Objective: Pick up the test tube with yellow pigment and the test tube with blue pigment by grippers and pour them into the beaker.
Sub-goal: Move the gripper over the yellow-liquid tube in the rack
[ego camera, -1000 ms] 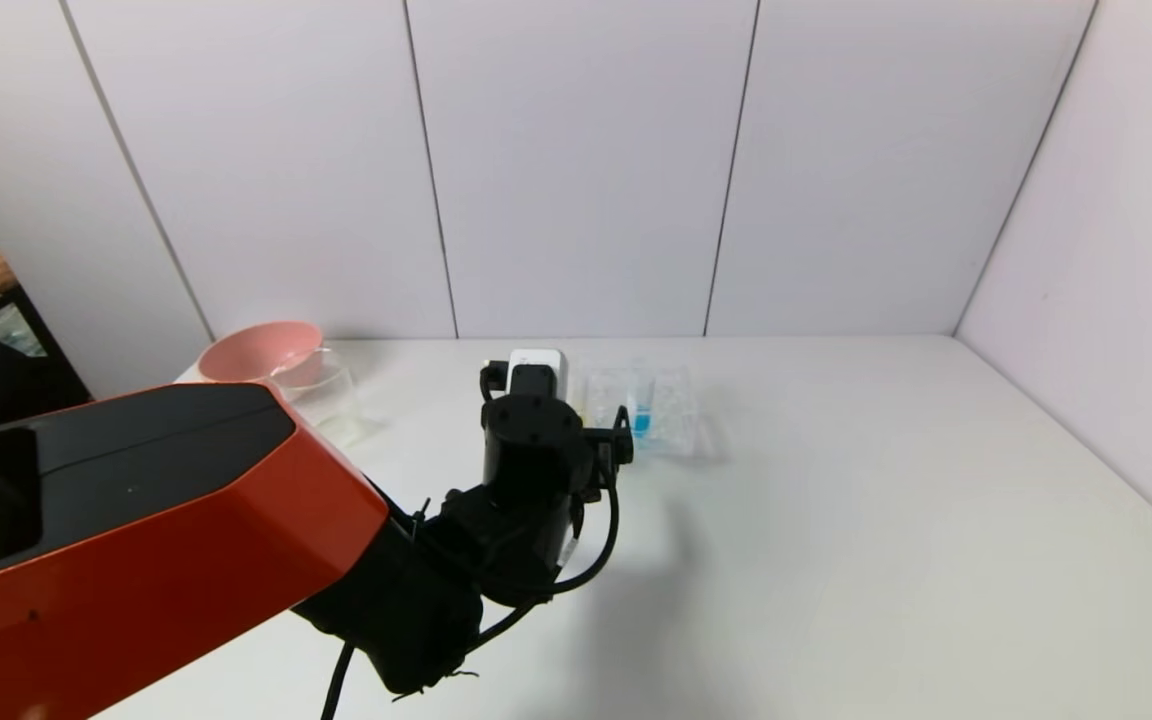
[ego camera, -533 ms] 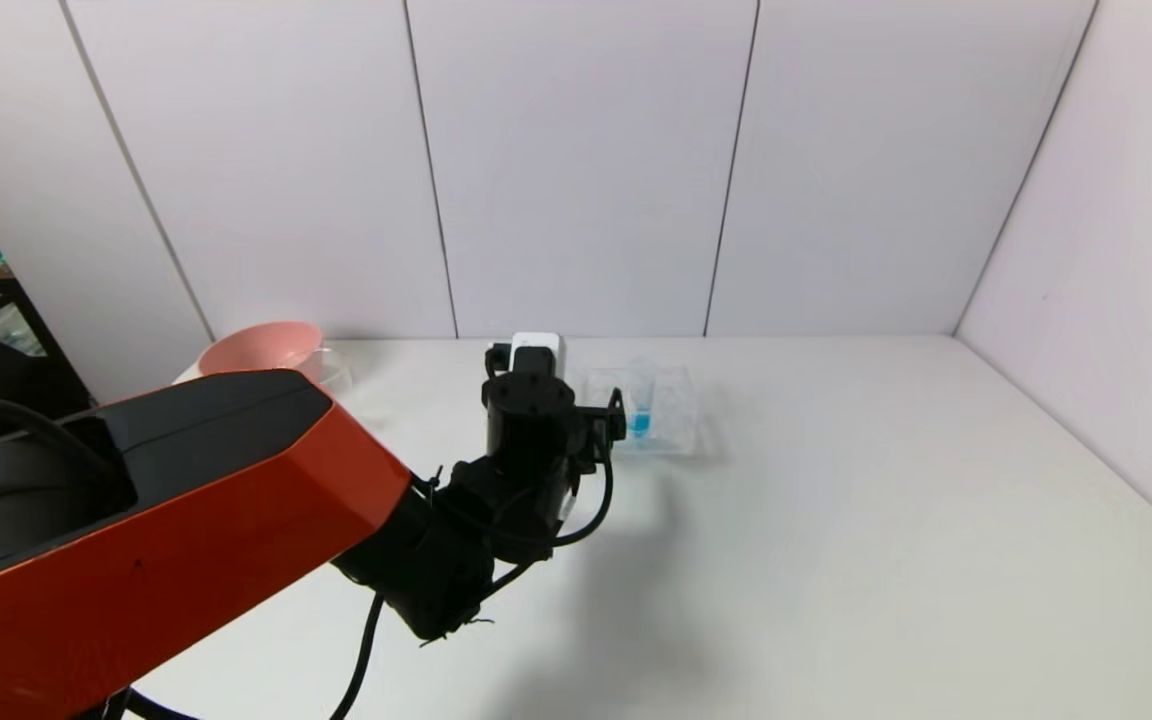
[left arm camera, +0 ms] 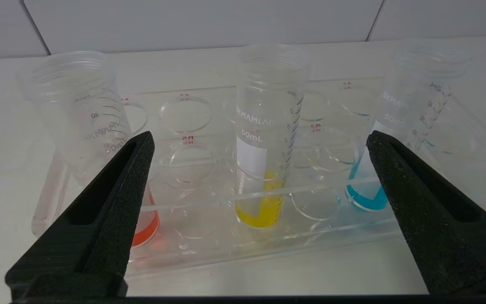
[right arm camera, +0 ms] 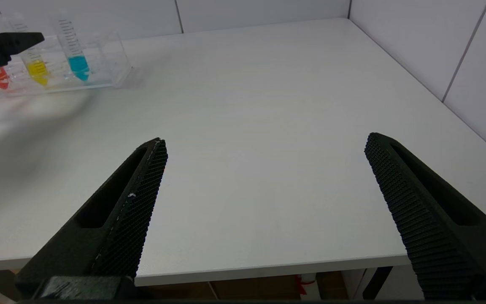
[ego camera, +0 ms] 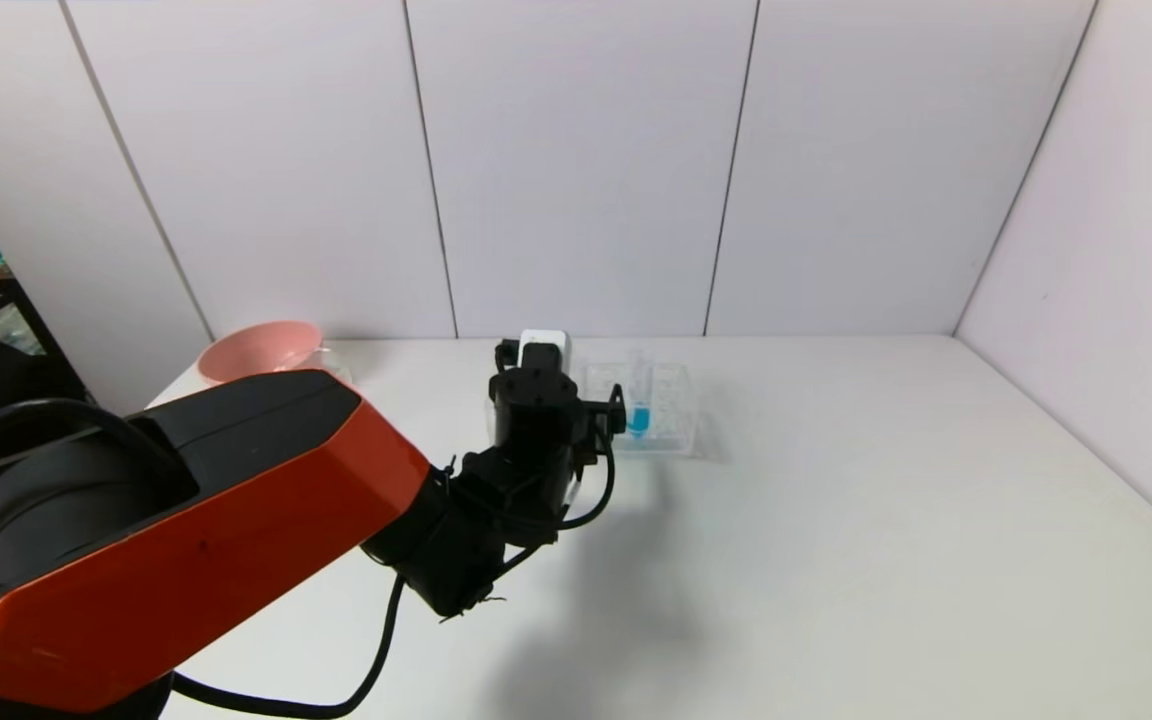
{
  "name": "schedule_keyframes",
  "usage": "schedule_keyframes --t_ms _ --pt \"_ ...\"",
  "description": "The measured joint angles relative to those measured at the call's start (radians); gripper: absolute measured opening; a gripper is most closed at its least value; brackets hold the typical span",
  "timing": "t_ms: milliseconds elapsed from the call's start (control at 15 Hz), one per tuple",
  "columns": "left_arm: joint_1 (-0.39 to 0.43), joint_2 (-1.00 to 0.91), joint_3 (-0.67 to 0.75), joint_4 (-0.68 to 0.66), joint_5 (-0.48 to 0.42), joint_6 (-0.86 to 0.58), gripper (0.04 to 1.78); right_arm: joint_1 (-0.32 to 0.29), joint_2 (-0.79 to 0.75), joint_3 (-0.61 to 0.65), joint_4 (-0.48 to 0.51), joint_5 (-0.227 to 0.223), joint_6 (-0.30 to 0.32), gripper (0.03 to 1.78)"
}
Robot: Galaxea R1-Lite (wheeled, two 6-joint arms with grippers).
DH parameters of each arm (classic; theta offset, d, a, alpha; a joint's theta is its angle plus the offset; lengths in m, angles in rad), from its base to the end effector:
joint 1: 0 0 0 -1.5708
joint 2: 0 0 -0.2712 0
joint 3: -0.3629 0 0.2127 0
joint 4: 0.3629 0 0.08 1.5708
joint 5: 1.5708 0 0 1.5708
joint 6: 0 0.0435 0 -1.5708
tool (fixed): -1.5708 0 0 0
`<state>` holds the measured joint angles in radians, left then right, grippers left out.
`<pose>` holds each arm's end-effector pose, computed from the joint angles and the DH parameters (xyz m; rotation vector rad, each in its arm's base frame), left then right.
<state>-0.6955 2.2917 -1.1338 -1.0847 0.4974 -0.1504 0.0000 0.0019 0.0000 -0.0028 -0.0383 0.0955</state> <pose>0.3556 -0.2698 0.0432 -0.1087 0.0754 -0.1930 0.0513 -0.0017 0.0758 0.0955 -0.0027 -0.0382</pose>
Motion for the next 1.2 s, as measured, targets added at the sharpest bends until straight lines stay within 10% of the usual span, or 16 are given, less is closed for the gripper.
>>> schedule_keyframes --t_ms 1200 --pt "0.025 0.025 -0.082 0.082 0.000 0.003 1.75 0.000 0.000 0.000 0.000 0.000 0.001 1.71"
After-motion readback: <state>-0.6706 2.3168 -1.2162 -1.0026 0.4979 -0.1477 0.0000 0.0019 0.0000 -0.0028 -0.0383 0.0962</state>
